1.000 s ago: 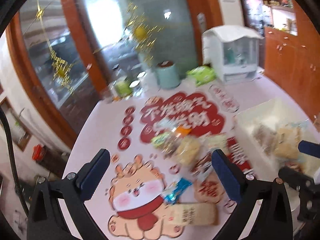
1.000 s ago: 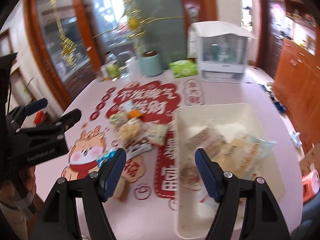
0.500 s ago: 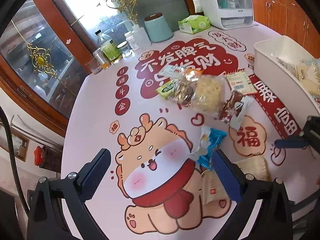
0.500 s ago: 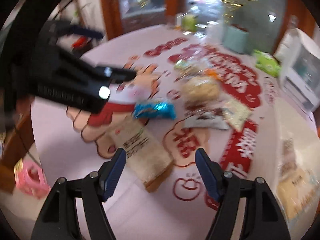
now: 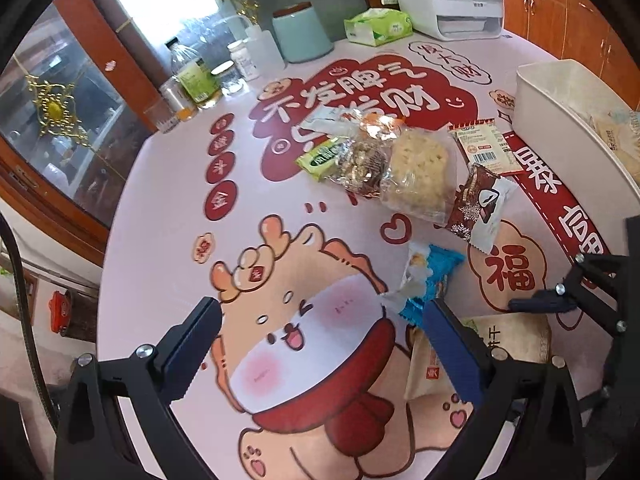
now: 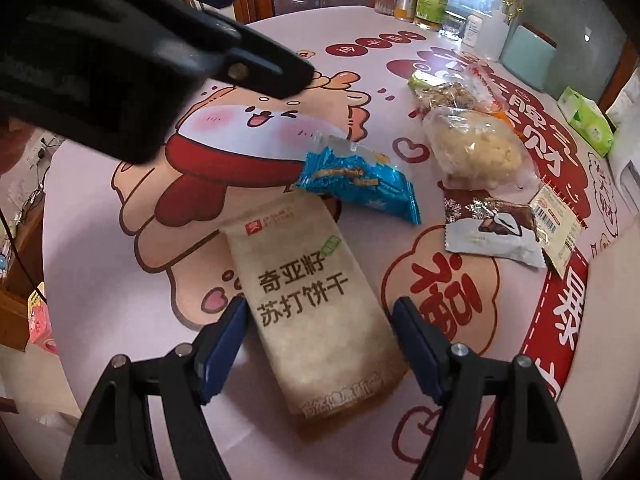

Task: Organize snacks
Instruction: 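Grasp the brown soda-cracker bag with right tool while left tool grasps the blue wafer packet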

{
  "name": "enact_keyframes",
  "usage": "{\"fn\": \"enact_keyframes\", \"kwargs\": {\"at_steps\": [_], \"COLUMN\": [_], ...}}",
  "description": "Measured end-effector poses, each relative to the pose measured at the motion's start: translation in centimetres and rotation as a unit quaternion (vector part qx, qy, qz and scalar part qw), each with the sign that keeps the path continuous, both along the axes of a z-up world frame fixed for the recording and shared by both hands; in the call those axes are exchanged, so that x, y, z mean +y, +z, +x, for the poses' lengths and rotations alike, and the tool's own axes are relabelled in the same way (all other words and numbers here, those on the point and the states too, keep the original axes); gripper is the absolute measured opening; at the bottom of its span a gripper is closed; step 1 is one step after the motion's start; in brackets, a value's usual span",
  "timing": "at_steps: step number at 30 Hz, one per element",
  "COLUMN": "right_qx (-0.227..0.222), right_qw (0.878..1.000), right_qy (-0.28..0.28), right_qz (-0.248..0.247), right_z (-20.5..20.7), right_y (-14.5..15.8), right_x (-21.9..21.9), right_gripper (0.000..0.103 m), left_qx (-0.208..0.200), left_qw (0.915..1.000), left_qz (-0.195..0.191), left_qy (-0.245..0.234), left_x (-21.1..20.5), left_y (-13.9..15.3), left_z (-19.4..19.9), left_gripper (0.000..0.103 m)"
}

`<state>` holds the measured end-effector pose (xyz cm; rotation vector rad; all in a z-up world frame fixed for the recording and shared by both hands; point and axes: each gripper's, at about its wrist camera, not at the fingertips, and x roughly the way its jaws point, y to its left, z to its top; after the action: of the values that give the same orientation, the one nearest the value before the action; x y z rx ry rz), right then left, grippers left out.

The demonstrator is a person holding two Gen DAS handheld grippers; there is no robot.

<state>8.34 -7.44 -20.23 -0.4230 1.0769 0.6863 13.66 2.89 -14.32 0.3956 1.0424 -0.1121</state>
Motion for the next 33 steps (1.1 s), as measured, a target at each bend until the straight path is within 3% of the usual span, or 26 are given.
{"fn": "enact_keyframes", "kwargs": {"at_steps": [3,11,17,20,21,23,27,30,33], "right_qx": [0.004,0.024,0.033,0.035,0.036,0.037,0.036,0.040,0.035], "right_qw": [1.000,0.997,0.992,0.989,0.989,0.988,0.985,0.983,0.981], "right_qy": [-0.008,-0.077,-0.121,-0.140,-0.144,-0.151,-0.166,-0.181,-0.188], "right_qz": [-0.006,-0.019,-0.022,-0.020,-0.018,-0.017,-0.020,-0.016,-0.014], "right_z": [-0.2,0.0,0.0,-0.1,-0.1,0.1,0.3,0.6,0.4], "right_y": [0.3,0.6,0.6,0.6,0.6,0.6,0.6,0.6,1.0], "right_x": [-0.7,-5.2,-7.4,-7.9,-8.0,-8.1,-8.2,-8.6,-8.7], "right_gripper": [0.061,0.058,0.058,0.058,0.058,0.058,0.057,0.057,0.057], "left_qx": [0.014,0.068,0.128,0.154,0.159,0.137,0.114,0.125,0.112], "left_qw": [0.9998,0.9967,0.9853,0.9785,0.9772,0.9824,0.9848,0.9768,0.9767], "left_qz": [-0.007,-0.036,-0.112,-0.130,-0.132,-0.113,-0.116,-0.152,-0.155], "left_qy": [-0.008,-0.027,0.014,0.043,0.050,0.059,0.063,0.085,0.098], "left_x": [-0.7,-3.2,-3.4,-3.5,-3.7,-4.1,-4.4,-3.7,-3.2], "left_y": [-1.3,-4.9,-6.5,-7.6,-7.9,-7.8,-7.0,-6.9,-6.0], "left_z": [1.1,3.5,5.4,5.9,5.8,5.5,4.9,4.7,3.7], "left_gripper": [0.101,0.101,0.101,0.097,0.092,0.081,0.029,0.028,0.028]}}
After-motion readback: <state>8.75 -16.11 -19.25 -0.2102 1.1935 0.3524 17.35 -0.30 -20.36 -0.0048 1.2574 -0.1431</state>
